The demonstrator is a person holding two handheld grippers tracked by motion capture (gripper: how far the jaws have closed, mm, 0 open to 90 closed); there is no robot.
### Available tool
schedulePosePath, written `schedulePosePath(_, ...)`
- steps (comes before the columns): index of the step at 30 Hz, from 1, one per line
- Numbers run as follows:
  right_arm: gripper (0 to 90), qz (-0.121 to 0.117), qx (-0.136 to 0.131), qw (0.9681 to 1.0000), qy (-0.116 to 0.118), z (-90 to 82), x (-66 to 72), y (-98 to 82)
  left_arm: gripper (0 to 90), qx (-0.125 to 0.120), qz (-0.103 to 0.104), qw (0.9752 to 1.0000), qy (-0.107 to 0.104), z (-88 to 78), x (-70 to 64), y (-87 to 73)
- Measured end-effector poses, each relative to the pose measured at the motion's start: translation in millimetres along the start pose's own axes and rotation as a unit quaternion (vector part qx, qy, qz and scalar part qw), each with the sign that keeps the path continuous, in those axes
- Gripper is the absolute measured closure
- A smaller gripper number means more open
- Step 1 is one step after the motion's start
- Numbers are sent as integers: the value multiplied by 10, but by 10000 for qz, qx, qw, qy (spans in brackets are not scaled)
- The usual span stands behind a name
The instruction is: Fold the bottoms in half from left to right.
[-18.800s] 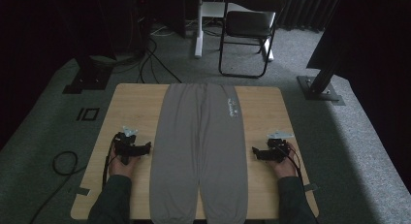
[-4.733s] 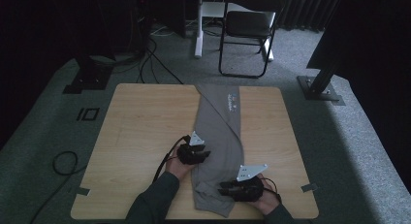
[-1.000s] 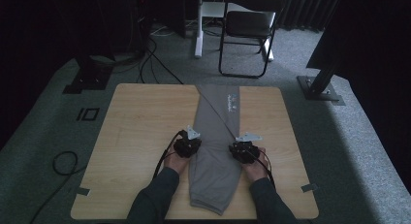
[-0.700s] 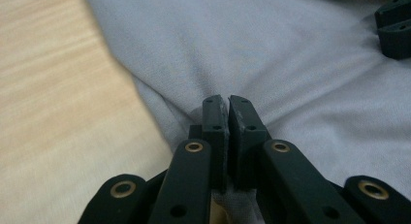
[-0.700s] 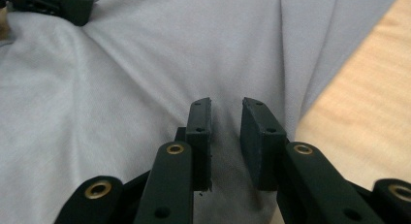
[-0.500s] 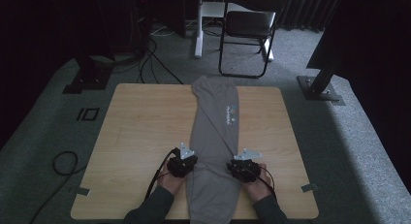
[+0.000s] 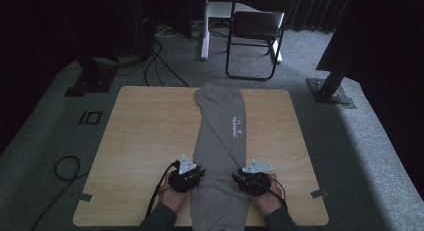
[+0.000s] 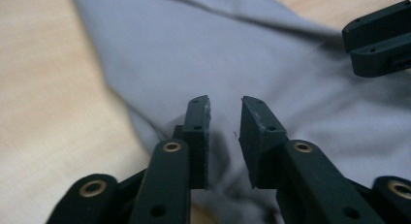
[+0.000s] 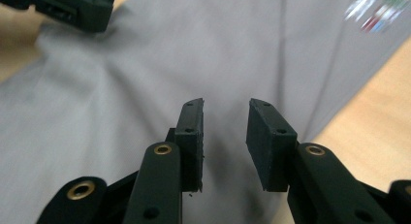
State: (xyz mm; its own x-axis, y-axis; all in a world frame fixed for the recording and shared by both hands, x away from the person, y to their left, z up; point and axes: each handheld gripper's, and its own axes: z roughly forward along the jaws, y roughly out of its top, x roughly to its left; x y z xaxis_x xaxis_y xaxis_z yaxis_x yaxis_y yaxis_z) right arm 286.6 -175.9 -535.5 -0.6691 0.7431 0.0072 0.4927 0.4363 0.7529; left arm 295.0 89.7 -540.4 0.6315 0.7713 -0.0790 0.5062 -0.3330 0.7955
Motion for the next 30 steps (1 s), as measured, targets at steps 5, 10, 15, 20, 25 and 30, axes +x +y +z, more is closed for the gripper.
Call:
schedulePosePath(5, 664, 25, -70, 9998, -180, 151, -139, 196, 732, 15, -5, 9999, 167, 157, 127, 133)
schedulePosePath(10, 635, -48, 2, 9990, -448, 498, -273, 414, 717, 248, 176, 9990, 328, 409, 215, 248)
schedulePosePath(15, 607, -261, 287, 9968, -695, 783, -314, 537, 733, 424, 140, 9981, 414, 507, 241, 261)
schedulePosePath(20, 746, -115, 409, 9951, -890, 827, -453, 583, 747, 384, 133, 9982, 448, 500, 264, 230)
schedulePosePath(25, 805, 294, 414, 9923, -1129, 755, -715, 520, 749, 319, 108, 9985, 442, 488, 271, 205)
schedulePosePath(30, 835, 671, 307, 9906, -1156, 646, -937, 428, 747, 317, 103, 9985, 442, 486, 271, 204)
